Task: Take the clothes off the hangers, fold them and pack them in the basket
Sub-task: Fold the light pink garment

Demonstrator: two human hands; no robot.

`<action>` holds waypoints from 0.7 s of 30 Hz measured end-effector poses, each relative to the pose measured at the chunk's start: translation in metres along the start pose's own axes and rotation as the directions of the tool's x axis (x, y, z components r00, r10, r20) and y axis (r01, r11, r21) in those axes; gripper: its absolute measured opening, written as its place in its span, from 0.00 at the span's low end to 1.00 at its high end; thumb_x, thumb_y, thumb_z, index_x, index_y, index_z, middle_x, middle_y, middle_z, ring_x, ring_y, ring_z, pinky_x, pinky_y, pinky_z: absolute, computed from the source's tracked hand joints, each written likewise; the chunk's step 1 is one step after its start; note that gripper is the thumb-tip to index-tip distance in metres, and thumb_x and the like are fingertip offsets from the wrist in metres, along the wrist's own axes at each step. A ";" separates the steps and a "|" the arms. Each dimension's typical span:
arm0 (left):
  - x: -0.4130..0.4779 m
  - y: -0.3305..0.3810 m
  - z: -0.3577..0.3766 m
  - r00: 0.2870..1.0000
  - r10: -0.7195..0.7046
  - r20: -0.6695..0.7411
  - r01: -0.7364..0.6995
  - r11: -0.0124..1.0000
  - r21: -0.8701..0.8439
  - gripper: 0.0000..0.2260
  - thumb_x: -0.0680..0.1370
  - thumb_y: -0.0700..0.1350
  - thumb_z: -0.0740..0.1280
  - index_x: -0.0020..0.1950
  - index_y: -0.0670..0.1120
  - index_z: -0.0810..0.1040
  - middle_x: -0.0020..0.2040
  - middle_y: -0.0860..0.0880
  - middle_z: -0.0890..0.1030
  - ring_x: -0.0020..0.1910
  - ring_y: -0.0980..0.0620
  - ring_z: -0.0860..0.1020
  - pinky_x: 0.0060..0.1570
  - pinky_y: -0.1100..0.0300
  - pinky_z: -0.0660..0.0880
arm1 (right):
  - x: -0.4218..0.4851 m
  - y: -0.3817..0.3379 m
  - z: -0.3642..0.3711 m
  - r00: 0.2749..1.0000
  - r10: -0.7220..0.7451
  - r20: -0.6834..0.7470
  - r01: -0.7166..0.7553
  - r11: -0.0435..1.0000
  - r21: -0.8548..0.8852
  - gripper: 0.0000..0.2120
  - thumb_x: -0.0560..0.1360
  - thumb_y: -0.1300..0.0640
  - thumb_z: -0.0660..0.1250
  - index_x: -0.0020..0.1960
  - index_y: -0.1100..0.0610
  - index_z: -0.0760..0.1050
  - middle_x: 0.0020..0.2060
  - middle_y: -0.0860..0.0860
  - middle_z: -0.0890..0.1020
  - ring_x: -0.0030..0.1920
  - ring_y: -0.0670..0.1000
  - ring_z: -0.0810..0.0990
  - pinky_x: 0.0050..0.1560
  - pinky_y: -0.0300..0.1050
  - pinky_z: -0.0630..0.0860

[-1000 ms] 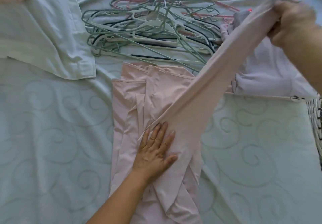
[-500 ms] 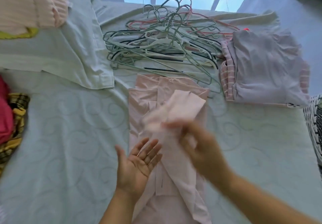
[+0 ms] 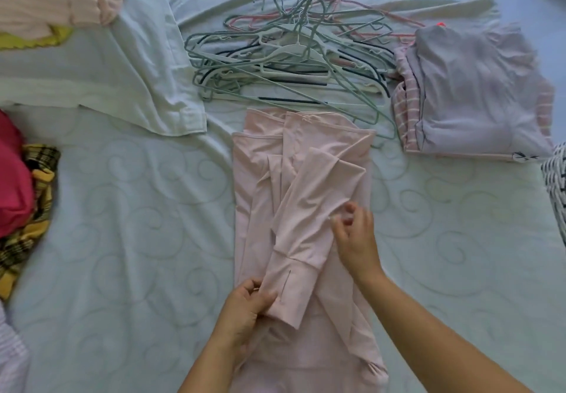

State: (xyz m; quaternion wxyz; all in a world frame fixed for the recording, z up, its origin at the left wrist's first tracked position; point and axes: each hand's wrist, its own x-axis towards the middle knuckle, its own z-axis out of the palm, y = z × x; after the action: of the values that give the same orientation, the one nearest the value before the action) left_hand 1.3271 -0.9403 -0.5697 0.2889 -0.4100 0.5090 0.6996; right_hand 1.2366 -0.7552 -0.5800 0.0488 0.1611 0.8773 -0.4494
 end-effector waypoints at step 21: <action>0.123 0.201 0.123 0.616 0.568 0.546 -0.381 -0.392 0.837 0.11 0.78 0.47 0.63 0.57 0.46 0.79 0.57 0.45 0.80 0.60 0.45 0.73 0.56 0.55 0.65 | 0.127 0.006 -0.044 0.998 -0.063 0.022 0.063 0.998 0.002 0.06 0.75 0.58 0.67 0.40 0.53 0.73 0.38 0.49 0.78 0.42 0.51 0.75 0.49 0.48 0.72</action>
State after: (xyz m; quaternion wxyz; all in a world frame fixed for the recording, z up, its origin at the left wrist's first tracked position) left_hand 1.0662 -0.8891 -0.5629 0.1141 0.1563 0.9739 0.1183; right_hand 1.1213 -0.6860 -0.5875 0.0441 0.1286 0.8811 -0.4529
